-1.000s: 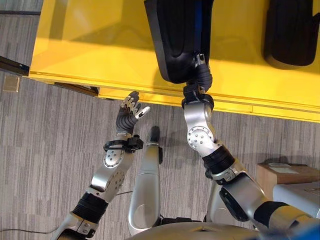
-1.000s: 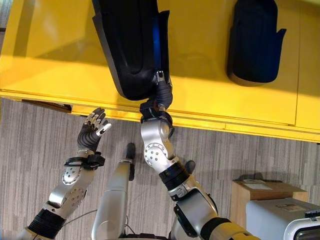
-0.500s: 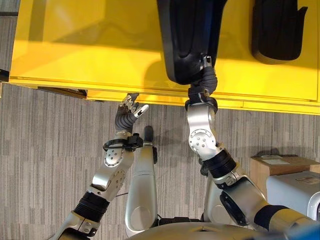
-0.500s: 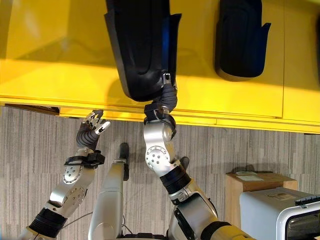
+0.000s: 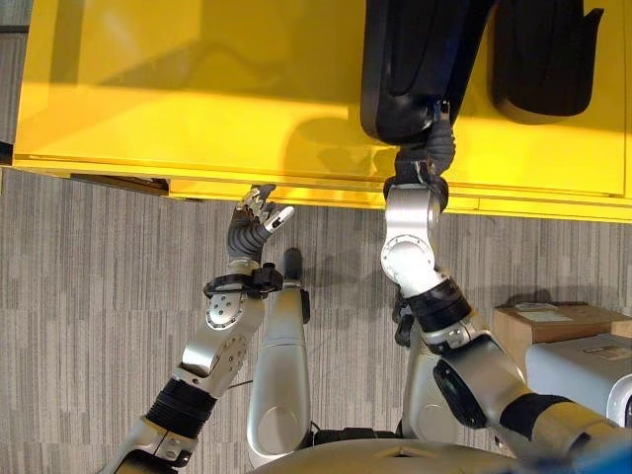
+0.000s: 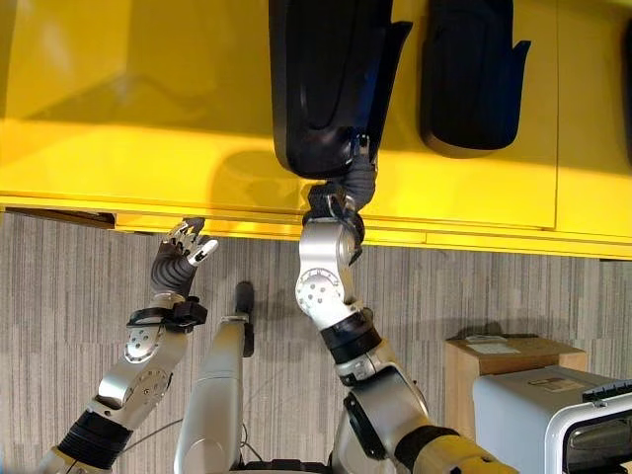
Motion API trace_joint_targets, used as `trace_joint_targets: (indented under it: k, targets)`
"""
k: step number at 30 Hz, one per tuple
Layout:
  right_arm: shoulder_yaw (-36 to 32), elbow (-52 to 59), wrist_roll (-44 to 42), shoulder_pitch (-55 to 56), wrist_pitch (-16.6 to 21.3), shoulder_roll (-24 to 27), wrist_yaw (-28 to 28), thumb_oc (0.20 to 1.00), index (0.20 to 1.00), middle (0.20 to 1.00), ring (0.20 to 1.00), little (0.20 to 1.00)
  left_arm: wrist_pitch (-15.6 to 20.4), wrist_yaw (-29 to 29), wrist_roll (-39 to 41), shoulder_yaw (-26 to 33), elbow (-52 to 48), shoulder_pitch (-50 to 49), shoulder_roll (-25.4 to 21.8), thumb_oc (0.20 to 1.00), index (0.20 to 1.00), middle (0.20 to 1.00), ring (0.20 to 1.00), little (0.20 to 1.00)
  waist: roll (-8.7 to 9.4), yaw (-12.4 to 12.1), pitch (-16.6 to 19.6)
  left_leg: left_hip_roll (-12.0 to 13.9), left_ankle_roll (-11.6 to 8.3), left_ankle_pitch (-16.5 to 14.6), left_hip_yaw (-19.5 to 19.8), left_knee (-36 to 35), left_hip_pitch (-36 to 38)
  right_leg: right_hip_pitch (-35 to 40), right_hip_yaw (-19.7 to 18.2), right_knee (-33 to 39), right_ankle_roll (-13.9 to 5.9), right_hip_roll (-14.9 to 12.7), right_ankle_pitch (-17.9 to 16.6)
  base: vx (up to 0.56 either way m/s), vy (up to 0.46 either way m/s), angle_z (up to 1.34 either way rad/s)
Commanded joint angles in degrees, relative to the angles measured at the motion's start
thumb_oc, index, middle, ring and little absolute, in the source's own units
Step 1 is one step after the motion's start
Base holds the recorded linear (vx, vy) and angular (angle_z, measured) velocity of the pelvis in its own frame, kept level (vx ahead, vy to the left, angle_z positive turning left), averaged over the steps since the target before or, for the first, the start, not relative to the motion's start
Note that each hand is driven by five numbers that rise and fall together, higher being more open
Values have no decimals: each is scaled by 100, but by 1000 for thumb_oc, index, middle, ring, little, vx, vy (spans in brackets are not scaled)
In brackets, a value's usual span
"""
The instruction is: Move parts from the plastic box to the shelf.
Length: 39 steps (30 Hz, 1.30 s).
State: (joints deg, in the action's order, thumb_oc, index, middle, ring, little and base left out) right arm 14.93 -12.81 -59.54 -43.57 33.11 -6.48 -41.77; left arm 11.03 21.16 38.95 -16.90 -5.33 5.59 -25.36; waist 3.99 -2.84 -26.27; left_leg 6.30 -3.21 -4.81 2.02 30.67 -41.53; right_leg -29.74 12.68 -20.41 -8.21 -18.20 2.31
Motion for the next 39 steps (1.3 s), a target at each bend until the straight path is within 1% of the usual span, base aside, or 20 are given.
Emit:
trace_joint_targets:
  k: [1, 5, 6, 7, 19, 25, 30, 33, 36, 37, 39]
  targets:
    - [-399, -364, -339, 172, -4, 69, -308, 200, 200, 200, 200, 200, 220, -87, 28, 170, -753, 64, -154, 1000, 1000, 1000, 1000, 1000, -89, -187, -264, 62, -135, -45, 152, -272, 80, 507, 6, 130, -42, -86, 13, 0, 0, 0]
    - [-448, -435, -207, 56, -35, 138, -346, 200, 200, 200, 200, 200, 239, -93, 18, 189, -758, 83, -190, 1000, 1000, 1000, 1000, 1000, -108, -219, -229, 40, -137, -50, 180, -274, 56, 554, 40, 148, -49, -97, 32, 18, -2, 0]
    - [-434, -439, -257, 79, -15, 119, -292, 479, 479, 479, 479, 479, 241, -90, 12, 199, -752, 78, -195, 1000, 1000, 1000, 1000, 1000, -99, -232, -236, 35, -127, -52, 181, -261, 49, 559, 42, 153, -53, -99, 20, 0, 0, 0]
    - [-453, -426, -342, 105, 52, 89, -217, 1000, 1000, 1000, 1000, 1000, 237, -100, 35, 205, -727, 92, -178, 1000, 1000, 1000, 1000, 1000, -92, -237, -255, 31, -114, -65, 189, -234, 28, 553, 42, 135, -56, -94, 25, 0, 0, 0]
    - [-235, 15, -338, 317, 120, 190, -50, 1000, 1000, 1000, 1000, 1000, 206, -32, 10, 302, -696, 116, -89, 1000, 1000, 1000, 1000, 1000, -69, -182, -279, 36, -113, -53, 150, -234, 30, 496, 15, 82, -30, -97, 48, 0, 0, 0]
    - [33, 438, -336, 583, 104, 295, 102, 1000, 1000, 1000, 1000, 1000, 171, -7, -17, 369, -732, 77, -58, 1000, 1000, 1000, 1000, 1000, -49, -127, -300, 50, -118, -31, 128, -244, 25, 447, -5, 55, -35, -94, 44, 0, 0, 0]
    - [277, 1175, -44, 960, -58, 597, 301, 1000, 1000, 1000, 1000, 1000, 127, 54, -154, 522, -803, 4, -31, 1000, 1000, 1000, 1000, 1000, -16, -43, -315, 85, -114, -23, 106, -229, 6, 373, -29, -4, -25, -83, 46, 0, 0, 0]
    - [325, 1358, 91, 1042, -122, 686, 360, 1000, 1000, 1000, 1000, 1000, 116, 49, -192, 553, -811, -23, -20, 1000, 1000, 1000, 1000, 1000, -8, -26, -308, 102, -114, -21, 101, -234, 6, 367, -25, 2, -32, -80, 31, 0, 0, 0]
    - [429, 1694, 475, 1112, -356, 916, 480, 1000, 1000, 1000, 1000, 1000, 125, 71, -283, 627, -833, -54, -35, 1000, 1000, 1000, 1000, 1000, 6, 6, -308, 121, -109, -5, 90, -243, 3, 355, -38, 18, -33, -66, 21, 0, 0, 0]
    - [433, 1706, 485, 1120, -362, 916, 469, 1000, 1000, 1000, 1000, 1000, 124, 72, -284, 627, -834, -57, -32, 1000, 1000, 1000, 1000, 1000, 4, 7, -306, 121, -109, -5, 90, -244, 4, 355, -38, 18, -33, -66, 21, 0, 0, 0]
    - [539, 2059, 825, 1451, -627, 1227, 885, 1000, 1000, 1000, 1000, 1000, 183, 100, -485, 763, -888, -118, -58, 1000, 1000, 1000, 1000, 1000, 40, 68, -297, 141, -105, 5, 81, -271, 22, 339, -47, 13, -37, -47, 39, 0, 0, 0]
